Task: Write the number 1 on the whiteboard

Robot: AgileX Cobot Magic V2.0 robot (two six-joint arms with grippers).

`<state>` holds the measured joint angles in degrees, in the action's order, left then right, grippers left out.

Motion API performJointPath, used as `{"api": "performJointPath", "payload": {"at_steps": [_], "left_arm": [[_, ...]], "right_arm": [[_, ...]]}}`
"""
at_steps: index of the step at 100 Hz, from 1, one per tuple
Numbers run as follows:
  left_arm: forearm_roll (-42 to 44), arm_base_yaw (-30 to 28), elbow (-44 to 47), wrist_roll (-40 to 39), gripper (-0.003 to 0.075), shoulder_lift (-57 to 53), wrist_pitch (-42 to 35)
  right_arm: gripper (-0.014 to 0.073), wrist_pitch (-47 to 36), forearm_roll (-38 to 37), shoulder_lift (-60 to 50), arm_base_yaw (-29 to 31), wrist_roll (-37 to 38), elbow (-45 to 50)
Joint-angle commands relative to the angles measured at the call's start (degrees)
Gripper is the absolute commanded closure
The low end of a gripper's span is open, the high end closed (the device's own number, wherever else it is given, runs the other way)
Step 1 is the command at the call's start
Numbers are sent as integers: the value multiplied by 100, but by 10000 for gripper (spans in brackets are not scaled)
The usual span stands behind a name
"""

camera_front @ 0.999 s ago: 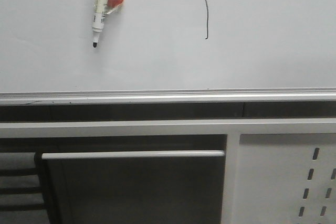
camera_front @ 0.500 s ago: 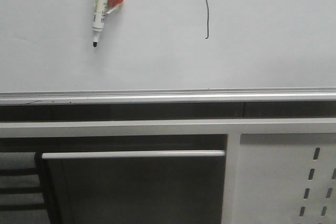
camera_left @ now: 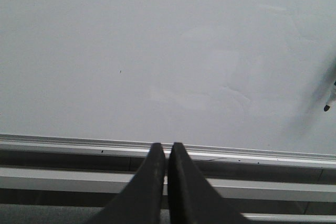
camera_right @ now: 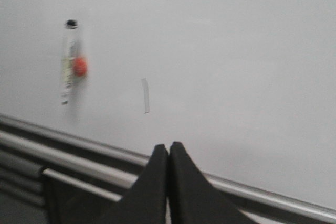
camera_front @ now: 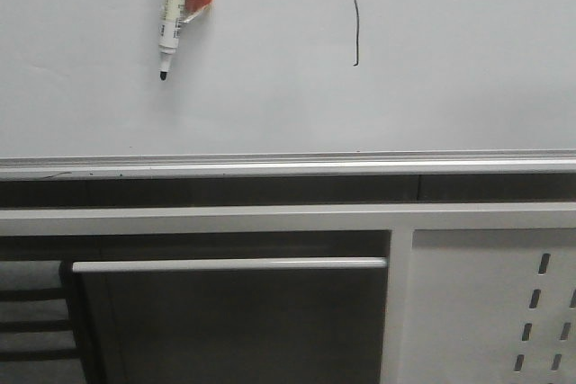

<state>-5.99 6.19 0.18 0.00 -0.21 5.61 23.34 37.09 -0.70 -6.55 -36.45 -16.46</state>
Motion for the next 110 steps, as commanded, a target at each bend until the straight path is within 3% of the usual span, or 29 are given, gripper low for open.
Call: {"api": "performJointPath", "payload": {"at_steps": [1, 10, 16, 43, 47, 66, 110], "left_arm": [[-15, -21, 241, -61, 741, -129, -375], [-15, -21, 241, -61, 741, -129, -375], [-15, -21, 241, -61, 741, -129, -375], [-15, -21, 241, -61, 741, -129, -375], [-15, -21, 241, -61, 741, -129, -375], [-15, -21, 241, -61, 741, -129, -375], [-15, -21, 241, -61, 741, -129, -375]], "right_arm": [[647, -1141, -1494, 170, 43, 1305, 3], [647, -1818, -3190, 255, 43, 2766, 317], [647, -2157, -3630, 254, 56, 3180, 571], [647, -2645, -3473, -48, 541, 3458, 1875], [647, -2233, -3449, -98, 596, 3458, 1850], [647, -1903, -3535, -86, 662, 3458, 1861], [647, -1919, -3540, -86, 662, 3458, 1850]]}}
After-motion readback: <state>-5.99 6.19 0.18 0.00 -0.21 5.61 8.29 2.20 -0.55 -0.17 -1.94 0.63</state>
